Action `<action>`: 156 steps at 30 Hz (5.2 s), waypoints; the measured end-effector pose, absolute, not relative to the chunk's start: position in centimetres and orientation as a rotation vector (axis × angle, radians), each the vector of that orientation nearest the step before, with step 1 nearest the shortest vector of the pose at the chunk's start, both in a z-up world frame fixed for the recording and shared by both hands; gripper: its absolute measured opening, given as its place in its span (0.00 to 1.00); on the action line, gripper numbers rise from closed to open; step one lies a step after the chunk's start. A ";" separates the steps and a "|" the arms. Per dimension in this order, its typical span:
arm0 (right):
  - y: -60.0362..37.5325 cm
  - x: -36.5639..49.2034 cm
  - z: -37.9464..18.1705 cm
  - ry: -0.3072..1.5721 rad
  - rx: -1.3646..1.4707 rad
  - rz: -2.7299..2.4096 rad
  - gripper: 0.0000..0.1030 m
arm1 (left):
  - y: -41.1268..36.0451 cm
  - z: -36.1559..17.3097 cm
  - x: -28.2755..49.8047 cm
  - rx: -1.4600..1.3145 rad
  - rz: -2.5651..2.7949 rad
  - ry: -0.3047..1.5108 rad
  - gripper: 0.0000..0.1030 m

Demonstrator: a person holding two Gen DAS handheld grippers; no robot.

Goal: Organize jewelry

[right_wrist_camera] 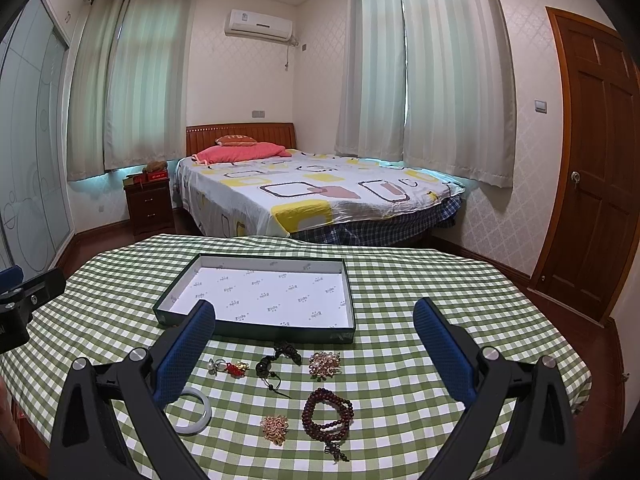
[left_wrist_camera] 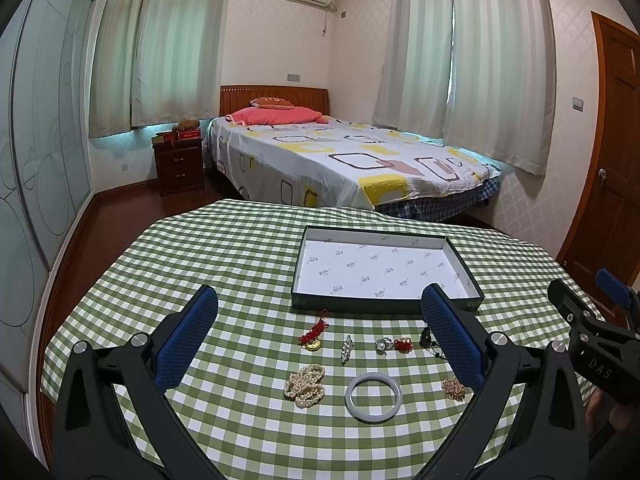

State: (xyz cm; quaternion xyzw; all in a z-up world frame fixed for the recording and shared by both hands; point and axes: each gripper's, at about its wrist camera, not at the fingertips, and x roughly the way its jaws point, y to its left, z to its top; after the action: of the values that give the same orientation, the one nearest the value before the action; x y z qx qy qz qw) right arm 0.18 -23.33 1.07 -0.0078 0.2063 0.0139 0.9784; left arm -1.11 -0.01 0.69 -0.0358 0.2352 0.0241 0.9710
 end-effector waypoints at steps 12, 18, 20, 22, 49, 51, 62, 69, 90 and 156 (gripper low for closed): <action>-22.8 0.3 0.6 0.412 -0.017 0.025 0.94 | 0.1 0.6 -1.1 -0.075 0.050 0.477 0.96; -22.8 0.3 0.6 0.412 -0.017 0.025 0.94 | 0.1 0.5 -1.1 -0.074 0.047 0.481 0.96; -22.8 0.4 0.6 0.413 -0.018 0.026 0.94 | 0.1 0.4 -1.1 -0.073 0.047 0.482 0.96; -22.7 0.4 0.5 0.412 -0.018 0.026 0.94 | 0.1 0.4 -1.1 -0.074 0.046 0.482 0.96; -22.9 1.5 -2.9 0.470 -0.015 0.041 0.94 | 0.4 -3.6 1.1 -0.069 0.053 0.569 0.96; -23.0 1.8 -3.9 0.492 -0.019 0.044 0.94 | 0.7 -4.9 1.6 -0.073 0.049 0.596 0.96; -23.8 3.9 -9.2 0.633 -0.021 0.064 0.94 | 1.8 -11.6 4.3 -0.037 0.080 0.760 0.96; -23.8 4.9 -11.1 0.679 -0.020 0.080 0.94 | 2.5 -14.1 6.4 -0.047 0.070 0.837 0.94; -22.8 5.3 -12.6 0.735 0.014 0.176 0.93 | 2.0 -16.0 6.9 -0.012 0.009 0.862 0.24; -22.7 9.6 -3.5 0.528 0.021 0.260 0.10 | 0.3 -4.7 11.5 -0.097 -0.049 0.623 0.20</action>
State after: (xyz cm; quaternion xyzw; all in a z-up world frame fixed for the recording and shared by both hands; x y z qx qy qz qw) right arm 9.64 -22.75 -3.49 0.0102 0.2600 0.1283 0.9570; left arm 11.48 0.28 -4.67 -0.0479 0.3063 -0.0241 0.9504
